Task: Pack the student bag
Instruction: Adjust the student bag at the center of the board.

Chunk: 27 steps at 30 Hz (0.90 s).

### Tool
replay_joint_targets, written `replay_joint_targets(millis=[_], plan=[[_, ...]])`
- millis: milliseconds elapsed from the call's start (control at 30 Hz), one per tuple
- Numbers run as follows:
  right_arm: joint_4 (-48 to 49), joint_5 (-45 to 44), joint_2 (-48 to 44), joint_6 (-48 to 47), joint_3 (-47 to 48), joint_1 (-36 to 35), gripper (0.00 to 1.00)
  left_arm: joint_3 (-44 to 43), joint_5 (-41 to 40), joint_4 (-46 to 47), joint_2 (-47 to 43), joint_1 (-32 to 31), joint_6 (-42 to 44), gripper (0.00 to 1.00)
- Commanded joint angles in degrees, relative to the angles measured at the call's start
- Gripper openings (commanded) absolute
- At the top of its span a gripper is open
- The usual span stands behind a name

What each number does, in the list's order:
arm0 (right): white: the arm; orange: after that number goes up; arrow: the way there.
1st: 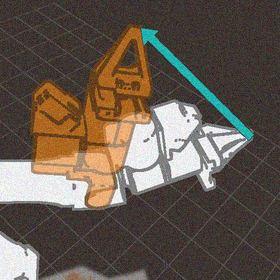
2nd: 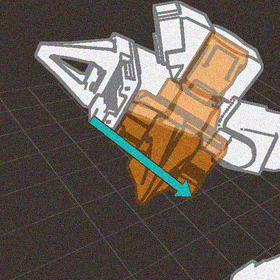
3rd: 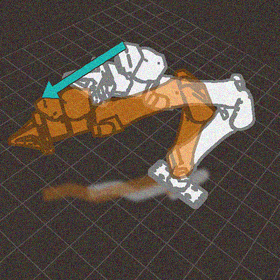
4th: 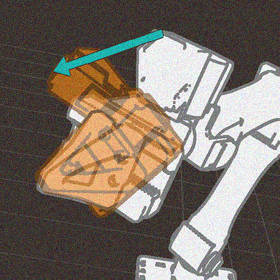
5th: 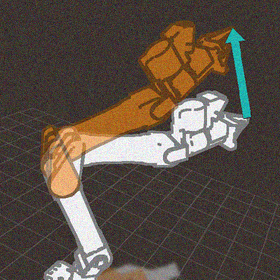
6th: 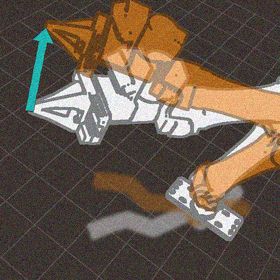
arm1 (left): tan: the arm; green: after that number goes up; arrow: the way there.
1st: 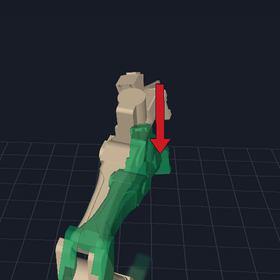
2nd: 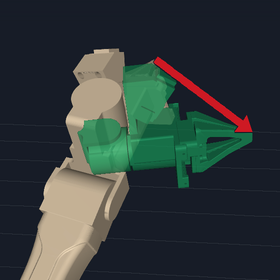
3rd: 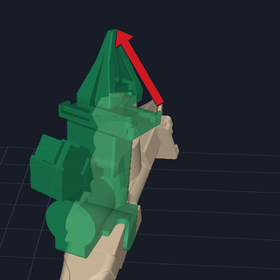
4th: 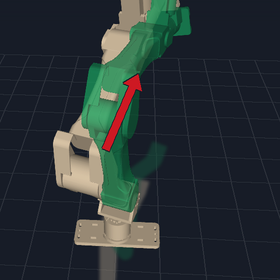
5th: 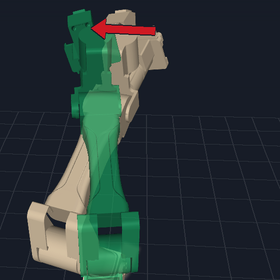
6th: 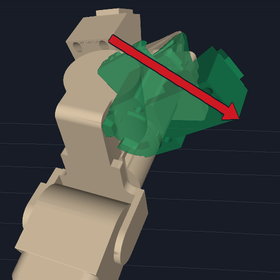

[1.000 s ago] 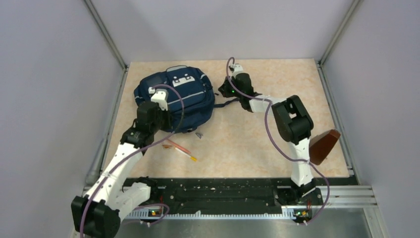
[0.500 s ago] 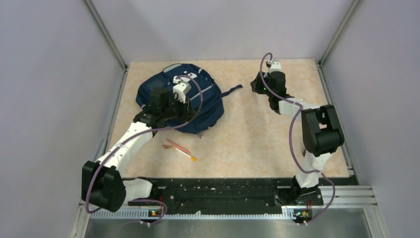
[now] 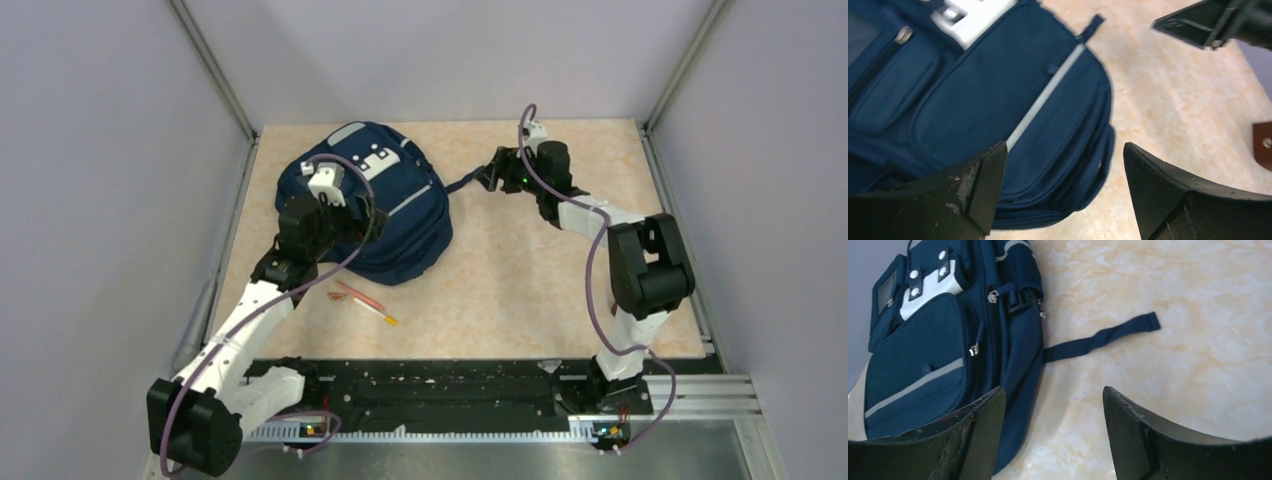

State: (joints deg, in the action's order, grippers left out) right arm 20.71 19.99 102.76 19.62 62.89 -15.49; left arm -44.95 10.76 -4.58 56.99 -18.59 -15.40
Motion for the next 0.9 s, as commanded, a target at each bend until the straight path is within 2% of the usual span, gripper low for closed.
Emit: replay_joint_targets(millis=[0, 67, 167, 333, 467, 600, 767, 867], plan=[[1.74, -0.20, 3.64, 3.20, 6.09, -2.55, 0.70, 3.45, -4.51, 2.91, 2.08, 4.36, -10.30, 0.90], [1.12, -5.02, 3.26, 4.60, 4.85, -2.09, 0.71, 4.28, -3.32, 3.99, 2.93, 4.61, -10.79, 0.90], [1.52, -6.26, 1.97, 3.57, 2.79, -1.42, 0.73, 5.23, -7.74, 4.05, 3.54, 5.51, -12.11, 0.90], [-3.55, -9.27, -1.49, 2.58, 0.89, -0.96, 0.73, 8.21, -8.67, 7.08, 1.90, 8.13, -15.63, 0.90], [-5.96, -11.87, -4.46, 0.89, -1.97, -0.75, 0.77, 9.94, -12.86, 7.78, 0.59, 9.34, -16.60, 0.91], [-7.36, -6.75, -3.43, 0.78, -0.41, 0.19, 0.78, 12.09, -9.24, 11.18, 1.75, 12.82, -20.69, 0.93], [0.50, 5.80, -0.02, 4.12, 1.07, -0.32, 0.78, 13.22, -5.32, 16.88, 5.31, 15.35, -23.72, 0.93], [2.51, 9.02, 2.42, 3.96, 3.97, -3.05, 0.78, 12.78, -3.38, 18.97, 8.20, 16.54, -25.10, 0.93]])
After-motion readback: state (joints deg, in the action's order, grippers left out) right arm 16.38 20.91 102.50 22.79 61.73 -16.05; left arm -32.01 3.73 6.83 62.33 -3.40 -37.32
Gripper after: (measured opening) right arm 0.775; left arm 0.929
